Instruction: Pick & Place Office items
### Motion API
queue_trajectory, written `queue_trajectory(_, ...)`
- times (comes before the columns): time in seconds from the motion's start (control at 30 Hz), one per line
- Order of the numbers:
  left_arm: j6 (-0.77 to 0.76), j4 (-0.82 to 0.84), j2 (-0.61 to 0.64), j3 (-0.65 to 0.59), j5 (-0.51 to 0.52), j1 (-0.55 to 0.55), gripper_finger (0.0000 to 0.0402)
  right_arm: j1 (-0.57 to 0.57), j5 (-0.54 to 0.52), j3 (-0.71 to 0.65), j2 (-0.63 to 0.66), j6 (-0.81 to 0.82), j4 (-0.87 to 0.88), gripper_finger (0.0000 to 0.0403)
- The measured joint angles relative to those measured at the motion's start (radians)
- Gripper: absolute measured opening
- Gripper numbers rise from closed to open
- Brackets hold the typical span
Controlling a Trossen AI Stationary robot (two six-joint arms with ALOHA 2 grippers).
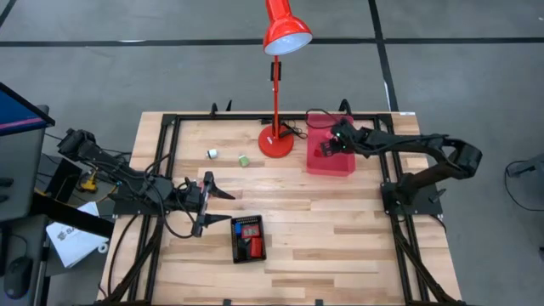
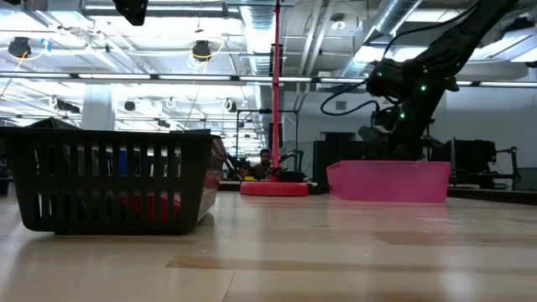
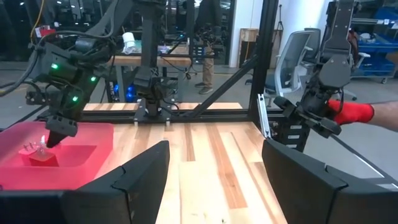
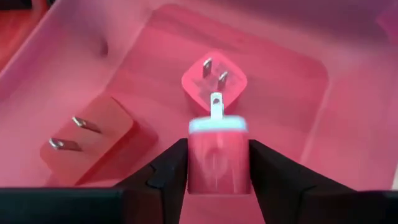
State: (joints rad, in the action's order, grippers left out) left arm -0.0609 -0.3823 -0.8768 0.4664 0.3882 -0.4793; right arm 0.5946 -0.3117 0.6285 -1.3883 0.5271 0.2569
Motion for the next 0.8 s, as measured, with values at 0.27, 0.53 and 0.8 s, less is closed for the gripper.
queue_trajectory(0.27, -0.030, 0.041, -0.003, 0.000, 0.008, 0.000, 0.0253, -0.039, -0.035, 0.000, 0.029, -0.069, -0.011, 0.0172)
queue_trajectory(0.53, -0.105, 0.272, -0.003, -0.001, 0.105, 0.000, 0.0252, -0.259, -0.057, 0.000, 0.148, -0.258, -0.091, 0.0187)
queue_trajectory(0.8, -0.234, 0.425, -0.003, -0.001, 0.333, 0.000, 0.0252, -0.581, -0.064, 0.000, 0.214, -0.336, -0.254, 0.0174)
